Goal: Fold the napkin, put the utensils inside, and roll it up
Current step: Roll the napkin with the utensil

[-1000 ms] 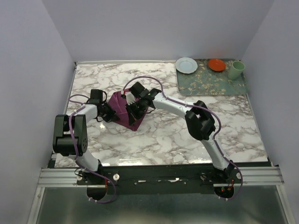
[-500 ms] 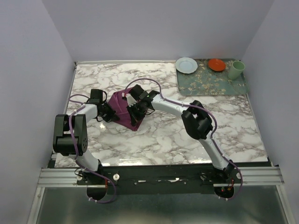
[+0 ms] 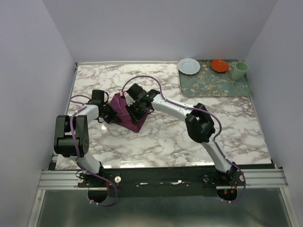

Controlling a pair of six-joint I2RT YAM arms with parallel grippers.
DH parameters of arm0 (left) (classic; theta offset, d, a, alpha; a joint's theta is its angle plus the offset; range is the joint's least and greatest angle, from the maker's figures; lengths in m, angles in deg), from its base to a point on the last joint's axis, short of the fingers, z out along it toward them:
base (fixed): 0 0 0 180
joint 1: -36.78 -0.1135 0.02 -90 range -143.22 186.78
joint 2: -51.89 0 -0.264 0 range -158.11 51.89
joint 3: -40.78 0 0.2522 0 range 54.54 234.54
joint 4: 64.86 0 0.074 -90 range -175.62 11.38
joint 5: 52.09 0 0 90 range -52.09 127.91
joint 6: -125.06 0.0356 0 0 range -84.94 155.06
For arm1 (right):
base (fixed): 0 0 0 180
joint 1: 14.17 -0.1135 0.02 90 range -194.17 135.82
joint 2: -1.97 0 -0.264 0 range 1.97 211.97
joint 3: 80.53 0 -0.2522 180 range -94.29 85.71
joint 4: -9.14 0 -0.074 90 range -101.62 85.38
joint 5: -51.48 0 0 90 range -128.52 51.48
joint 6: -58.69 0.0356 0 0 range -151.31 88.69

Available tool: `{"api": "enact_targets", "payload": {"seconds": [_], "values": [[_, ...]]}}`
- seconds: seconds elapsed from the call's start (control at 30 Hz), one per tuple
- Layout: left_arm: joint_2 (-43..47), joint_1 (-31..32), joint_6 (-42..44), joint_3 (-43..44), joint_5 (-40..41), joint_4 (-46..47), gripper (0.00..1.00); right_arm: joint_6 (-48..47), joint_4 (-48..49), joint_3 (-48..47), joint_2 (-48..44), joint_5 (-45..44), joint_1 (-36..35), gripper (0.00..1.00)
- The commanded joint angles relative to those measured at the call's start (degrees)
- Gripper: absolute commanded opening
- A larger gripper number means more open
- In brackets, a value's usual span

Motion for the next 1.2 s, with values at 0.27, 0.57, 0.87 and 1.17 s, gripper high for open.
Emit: {"api": "enact_targets", "payload": {"seconds": [0.27, 0.57, 0.87, 1.17], "values": [[-3.98, -0.56, 3.00, -1.59, 5.02, -4.71, 0.00, -1.96, 5.68, 0.92, -4.97, -7.97, -6.26, 0.47], [-3.81, -0.56, 2.65, -1.68, 5.19, -4.62, 0.00, -3.10, 9.55, 0.48, -0.84, -9.72, -7.14, 0.37], [-3.63, -0.65, 2.74, -1.86, 5.19, -4.44, 0.00, -4.33, 10.08, 0.74, 2.06, -11.22, -7.14, 0.41], [-3.63, -0.74, 2.83, -1.86, 4.93, -4.44, 0.00, -5.38, 10.25, 4.78, 3.12, -16.05, -8.28, 0.49]]}}
